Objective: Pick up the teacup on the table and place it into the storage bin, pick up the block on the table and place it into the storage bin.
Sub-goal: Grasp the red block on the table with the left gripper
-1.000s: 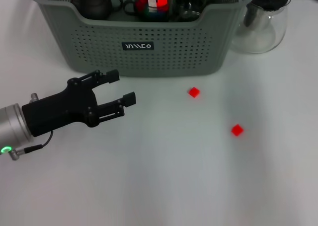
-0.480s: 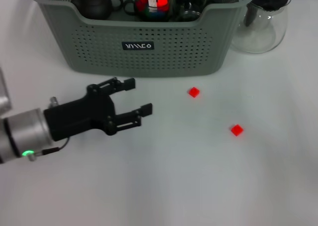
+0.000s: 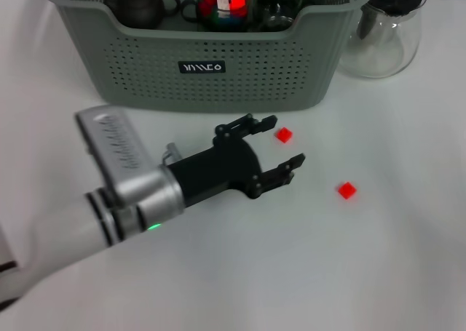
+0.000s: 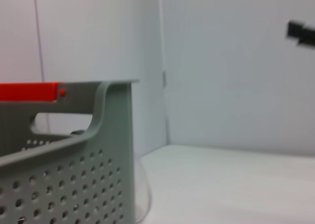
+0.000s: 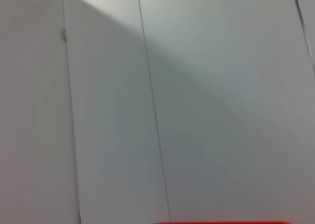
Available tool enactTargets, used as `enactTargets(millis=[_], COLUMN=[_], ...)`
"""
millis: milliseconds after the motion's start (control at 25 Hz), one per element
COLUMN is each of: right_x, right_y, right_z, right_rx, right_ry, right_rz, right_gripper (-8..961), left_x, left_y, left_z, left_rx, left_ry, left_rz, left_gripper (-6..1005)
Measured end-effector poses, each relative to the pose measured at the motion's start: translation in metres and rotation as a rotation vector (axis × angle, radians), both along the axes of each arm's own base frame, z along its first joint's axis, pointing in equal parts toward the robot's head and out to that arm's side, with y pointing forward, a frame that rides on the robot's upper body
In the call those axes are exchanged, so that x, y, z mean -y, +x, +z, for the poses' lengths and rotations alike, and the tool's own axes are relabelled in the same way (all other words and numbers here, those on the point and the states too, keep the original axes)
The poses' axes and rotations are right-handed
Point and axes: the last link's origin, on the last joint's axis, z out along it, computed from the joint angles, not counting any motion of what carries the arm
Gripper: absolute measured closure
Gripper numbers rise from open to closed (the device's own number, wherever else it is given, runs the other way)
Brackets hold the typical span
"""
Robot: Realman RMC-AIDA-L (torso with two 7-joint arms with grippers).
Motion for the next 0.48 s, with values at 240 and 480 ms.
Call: enactTargets(millis=[240, 480], right_x=[0.000, -0.002], right_y=[0.000, -0.001], right_z=[0.000, -0.001], right_rx=[-0.003, -0.012], right_ry=[0.000, -0.004], right_rz=[0.002, 0.004], right_gripper=[214, 213], left_x=[-0.011, -0.018], left_y=[0.010, 0.010], left_z=[-0.019, -0.033], left_rx=[-0.080, -0.149], left_ry=[0.130, 0.094], left_rz=[0.080, 0.154], left_gripper=[284, 409])
